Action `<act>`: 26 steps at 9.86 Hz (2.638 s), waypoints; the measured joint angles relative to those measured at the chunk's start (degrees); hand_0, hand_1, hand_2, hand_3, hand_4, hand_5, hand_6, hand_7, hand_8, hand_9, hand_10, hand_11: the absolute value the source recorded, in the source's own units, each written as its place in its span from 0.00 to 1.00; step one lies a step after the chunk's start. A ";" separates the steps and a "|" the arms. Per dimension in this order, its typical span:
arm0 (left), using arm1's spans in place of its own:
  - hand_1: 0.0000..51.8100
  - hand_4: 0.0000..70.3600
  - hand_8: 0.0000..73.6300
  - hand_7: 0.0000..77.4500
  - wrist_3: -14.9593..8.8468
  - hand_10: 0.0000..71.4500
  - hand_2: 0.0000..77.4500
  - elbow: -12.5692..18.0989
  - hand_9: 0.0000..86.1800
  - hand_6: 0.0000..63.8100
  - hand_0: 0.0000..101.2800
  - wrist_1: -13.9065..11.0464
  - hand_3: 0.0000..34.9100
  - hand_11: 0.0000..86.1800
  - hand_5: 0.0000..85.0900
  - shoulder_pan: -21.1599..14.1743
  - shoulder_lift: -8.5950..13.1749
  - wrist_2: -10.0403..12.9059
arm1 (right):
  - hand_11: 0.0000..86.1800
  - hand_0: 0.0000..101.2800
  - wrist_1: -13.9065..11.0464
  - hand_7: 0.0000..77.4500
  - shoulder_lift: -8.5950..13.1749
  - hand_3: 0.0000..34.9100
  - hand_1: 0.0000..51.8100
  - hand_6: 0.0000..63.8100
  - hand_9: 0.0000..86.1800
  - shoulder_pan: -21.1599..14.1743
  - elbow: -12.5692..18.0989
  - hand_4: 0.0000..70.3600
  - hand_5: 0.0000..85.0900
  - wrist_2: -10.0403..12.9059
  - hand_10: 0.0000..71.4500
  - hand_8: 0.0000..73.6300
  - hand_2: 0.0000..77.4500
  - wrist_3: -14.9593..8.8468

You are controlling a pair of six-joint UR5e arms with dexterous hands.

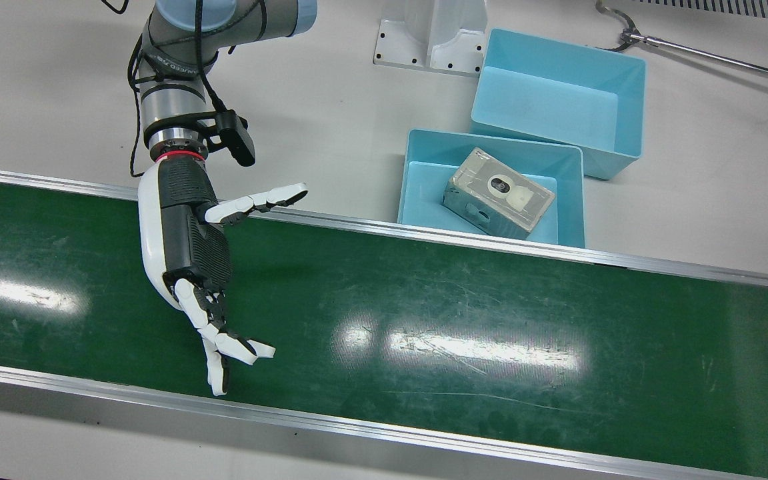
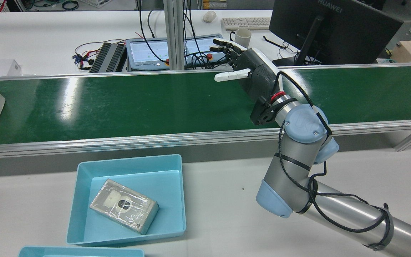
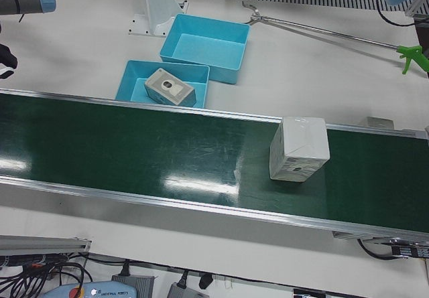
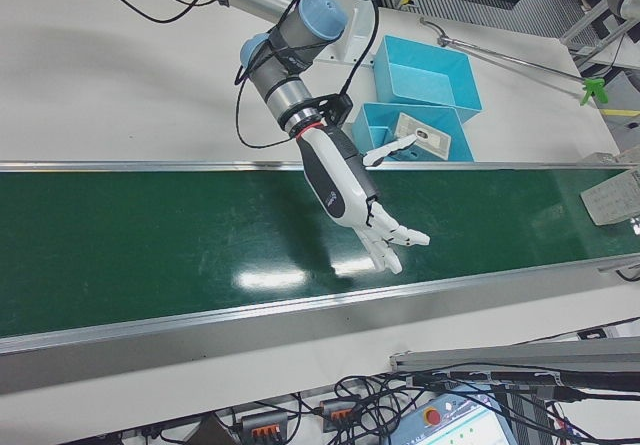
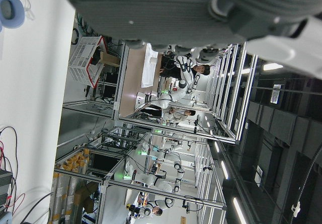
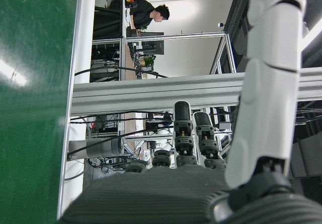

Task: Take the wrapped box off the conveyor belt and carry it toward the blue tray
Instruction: 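Lower the open right hand toward the belt surface in the box's path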

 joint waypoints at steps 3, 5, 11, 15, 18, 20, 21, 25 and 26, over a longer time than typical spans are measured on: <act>0.00 0.00 0.01 0.01 0.00 0.01 0.01 0.00 0.01 0.01 0.00 0.00 0.00 0.01 0.01 0.00 0.00 0.00 | 0.01 0.46 0.04 0.33 0.00 0.00 0.20 0.15 0.06 -0.40 0.02 0.19 0.19 0.00 0.01 0.04 0.08 0.11; 0.00 0.00 0.01 0.01 0.00 0.01 0.01 0.00 0.01 0.01 0.00 0.00 0.00 0.01 0.01 0.00 0.00 0.00 | 0.01 0.46 0.10 0.33 0.01 0.00 0.20 0.15 0.06 -0.52 0.06 0.19 0.19 0.00 0.01 0.04 0.06 0.14; 0.00 0.00 0.01 0.01 0.00 0.00 0.01 0.00 0.01 0.01 0.00 0.00 0.00 0.01 0.01 0.00 0.00 0.00 | 0.01 0.46 0.07 0.34 0.09 0.00 0.20 0.15 0.06 -1.28 0.51 0.20 0.19 0.00 0.01 0.04 0.08 -0.02; 0.00 0.00 0.01 0.01 0.00 0.01 0.01 0.00 0.01 0.01 0.00 0.00 0.00 0.01 0.01 0.00 0.00 0.00 | 0.01 0.46 0.27 0.34 0.09 0.00 0.20 0.15 0.07 -2.16 0.61 0.20 0.19 0.08 0.01 0.04 0.08 -0.01; 0.00 0.00 0.01 0.01 0.00 0.00 0.01 0.00 0.01 0.01 0.00 0.00 0.00 0.01 0.01 0.00 0.00 0.00 | 0.01 0.46 0.46 0.34 0.09 0.00 0.21 0.15 0.06 -2.44 0.61 0.20 0.19 0.09 0.01 0.04 0.07 -0.04; 0.00 0.00 0.01 0.01 0.00 0.01 0.01 0.00 0.01 0.01 0.00 0.00 0.00 0.01 0.01 0.00 0.00 0.00 | 0.01 0.47 0.53 0.34 0.20 0.00 0.25 0.15 0.06 -2.59 0.48 0.20 0.19 0.09 0.01 0.04 0.09 -0.16; 0.00 0.00 0.01 0.01 0.00 0.01 0.01 0.00 0.01 0.01 0.00 0.00 0.00 0.01 0.01 0.00 0.00 0.00 | 0.01 0.47 0.55 0.34 0.53 0.00 0.25 0.15 0.06 -2.62 0.35 0.20 0.19 0.09 0.01 0.04 0.09 -0.22; 0.00 0.00 0.01 0.01 0.00 0.01 0.01 0.00 0.01 0.01 0.00 0.00 0.00 0.01 0.01 0.00 0.00 0.00 | 0.01 0.47 5.37 0.36 2.30 0.00 0.23 0.17 0.08 -2.77 -2.60 0.22 0.20 -0.58 0.02 0.04 0.13 -0.38; 0.00 0.00 0.01 0.01 0.00 0.01 0.01 0.00 0.01 0.01 0.00 0.00 0.00 0.01 0.01 0.00 0.00 0.00 | 0.01 0.47 7.11 0.37 2.38 0.00 0.23 0.19 0.08 -2.85 -3.40 0.22 0.20 -0.82 0.02 0.05 0.13 -0.49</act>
